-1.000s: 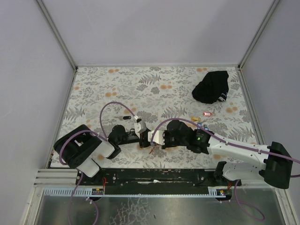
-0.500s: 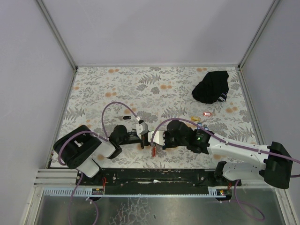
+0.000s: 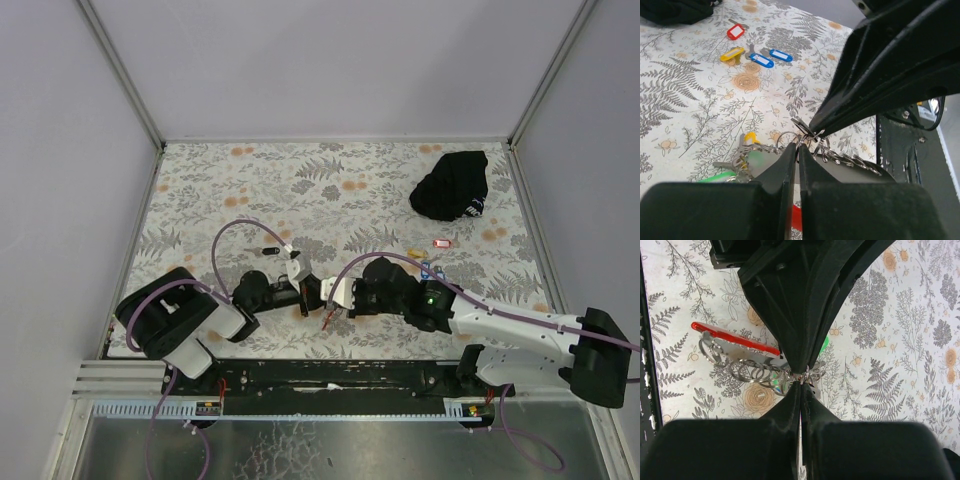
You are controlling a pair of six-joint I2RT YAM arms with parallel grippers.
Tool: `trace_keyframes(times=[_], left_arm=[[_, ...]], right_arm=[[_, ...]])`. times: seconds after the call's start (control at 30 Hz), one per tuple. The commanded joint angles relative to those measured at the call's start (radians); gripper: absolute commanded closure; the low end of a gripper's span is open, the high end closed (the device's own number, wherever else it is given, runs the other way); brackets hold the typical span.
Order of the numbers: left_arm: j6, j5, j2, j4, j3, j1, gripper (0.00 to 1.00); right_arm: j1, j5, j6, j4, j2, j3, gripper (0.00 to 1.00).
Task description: Put the keys on the keyring
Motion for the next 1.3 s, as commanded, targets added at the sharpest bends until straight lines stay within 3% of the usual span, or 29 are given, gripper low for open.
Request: trace_keyframes(times=[0.0, 0.73, 1.1, 1.27], left_arm=[[-0.133, -0.18, 0.006, 0.144, -0.014, 0.02, 1.0], [-0.407, -0.449, 0.034, 0.209, -0.037, -0.031, 1.0], [-0.406, -0.465, 0.026, 0.212, -0.05, -0.033, 1.0], [-0.337, -0.415, 0.002, 0.213, -0.057, -0.031, 0.87]], right_arm=[[0.012, 0.001, 0.056, 0.012, -0.047, -0.037, 1.0], [0.053, 0.015, 0.078, 0.227, 0.064, -0.089, 1.0], [0.052, 0.151, 0.053, 0.22, -0.009, -0.109, 1.0], [0.051, 0.167, 0.053, 0.216, -0.028, -0.115, 1.0]])
